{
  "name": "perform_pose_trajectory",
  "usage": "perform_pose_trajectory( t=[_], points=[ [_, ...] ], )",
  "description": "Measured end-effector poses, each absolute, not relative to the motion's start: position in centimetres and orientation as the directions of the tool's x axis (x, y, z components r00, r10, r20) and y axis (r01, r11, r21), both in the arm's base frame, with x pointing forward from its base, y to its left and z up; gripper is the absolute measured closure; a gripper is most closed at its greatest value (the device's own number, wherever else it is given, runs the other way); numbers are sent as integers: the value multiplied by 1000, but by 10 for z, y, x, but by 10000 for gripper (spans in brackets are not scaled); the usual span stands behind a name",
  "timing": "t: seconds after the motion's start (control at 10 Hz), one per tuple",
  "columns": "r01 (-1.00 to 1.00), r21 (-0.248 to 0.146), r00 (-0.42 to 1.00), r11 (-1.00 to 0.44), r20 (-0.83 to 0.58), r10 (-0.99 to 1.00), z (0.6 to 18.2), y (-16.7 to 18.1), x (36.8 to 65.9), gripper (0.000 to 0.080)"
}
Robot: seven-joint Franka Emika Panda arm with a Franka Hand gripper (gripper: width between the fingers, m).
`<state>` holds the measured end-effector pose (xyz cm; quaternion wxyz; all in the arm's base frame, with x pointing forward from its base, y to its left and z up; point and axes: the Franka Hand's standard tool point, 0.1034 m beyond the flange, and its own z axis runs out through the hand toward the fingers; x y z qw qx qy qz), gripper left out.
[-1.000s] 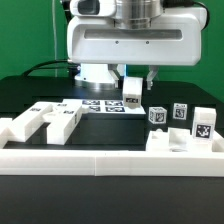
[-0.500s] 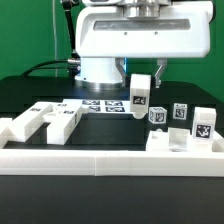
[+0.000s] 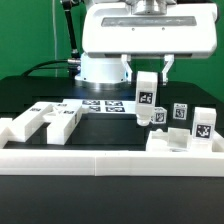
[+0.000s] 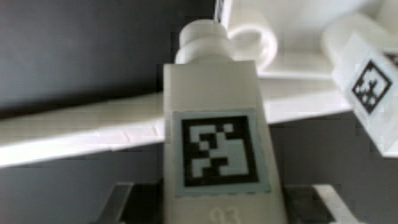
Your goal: Assemble chair
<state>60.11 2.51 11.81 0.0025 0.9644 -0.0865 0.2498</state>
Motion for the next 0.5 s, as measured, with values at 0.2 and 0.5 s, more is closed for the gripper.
perform_pose_trajectory(
  t=[0.2,0.5],
  points=[
    [-159,-41,858,-986,489,-159,121,30,607,508],
    [-130,-27,851,-991,511,-125,111,42,609,508]
  ],
)
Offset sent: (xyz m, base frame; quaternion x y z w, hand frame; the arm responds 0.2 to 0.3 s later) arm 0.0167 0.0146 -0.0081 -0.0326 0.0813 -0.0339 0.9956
